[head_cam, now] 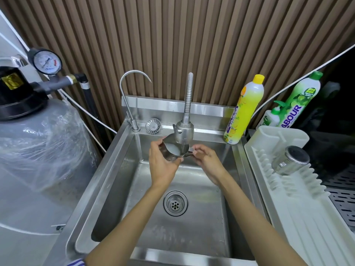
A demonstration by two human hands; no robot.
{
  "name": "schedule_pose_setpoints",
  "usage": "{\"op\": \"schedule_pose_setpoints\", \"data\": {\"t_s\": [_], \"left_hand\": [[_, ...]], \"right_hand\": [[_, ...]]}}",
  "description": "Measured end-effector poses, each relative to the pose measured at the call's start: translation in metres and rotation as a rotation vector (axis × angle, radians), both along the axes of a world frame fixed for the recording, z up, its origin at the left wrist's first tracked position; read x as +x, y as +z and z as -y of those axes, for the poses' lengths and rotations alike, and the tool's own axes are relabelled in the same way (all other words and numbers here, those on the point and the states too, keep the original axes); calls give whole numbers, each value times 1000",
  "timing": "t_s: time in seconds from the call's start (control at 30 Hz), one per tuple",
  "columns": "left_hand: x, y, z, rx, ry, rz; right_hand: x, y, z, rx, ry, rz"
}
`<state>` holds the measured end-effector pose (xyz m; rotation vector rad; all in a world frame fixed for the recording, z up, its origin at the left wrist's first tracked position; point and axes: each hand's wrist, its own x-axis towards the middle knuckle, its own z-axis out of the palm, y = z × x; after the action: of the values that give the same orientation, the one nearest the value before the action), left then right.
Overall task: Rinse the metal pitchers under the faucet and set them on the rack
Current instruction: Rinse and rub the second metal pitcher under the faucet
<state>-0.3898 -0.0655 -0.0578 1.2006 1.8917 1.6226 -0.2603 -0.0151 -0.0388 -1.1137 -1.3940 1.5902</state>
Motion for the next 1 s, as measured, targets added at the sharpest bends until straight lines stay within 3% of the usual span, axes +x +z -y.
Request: {"op": "schedule_pose_setpoints", "data": {"t_s": [0.17, 0.33, 0.43, 0.53, 0.63, 0.77, 0.9, 1.0], "left_hand": [[-7, 6, 8, -26, 24, -145], [-3, 6, 9, -145, 33, -111], [4, 1, 10, -196, 33, 2], [12, -3, 11, -274, 6, 138], [22, -7, 9, -327, -58, 364], [32, -4, 2, -314, -198, 632], [31, -2, -10, -235, -253, 677], [29, -2, -18, -158, -197, 599]], "right_hand": [[-10, -7, 5, -135, 39, -183], [0, -9, 9, -119, -1, 23], [6, -1, 9, -54, -34, 147], [12, 11, 4, 73, -68, 397], [16, 24, 1, 230, -120, 650], [13, 35, 6, 391, -214, 821], [10, 35, 6, 449, -252, 803], [10, 31, 5, 415, -250, 627]]}}
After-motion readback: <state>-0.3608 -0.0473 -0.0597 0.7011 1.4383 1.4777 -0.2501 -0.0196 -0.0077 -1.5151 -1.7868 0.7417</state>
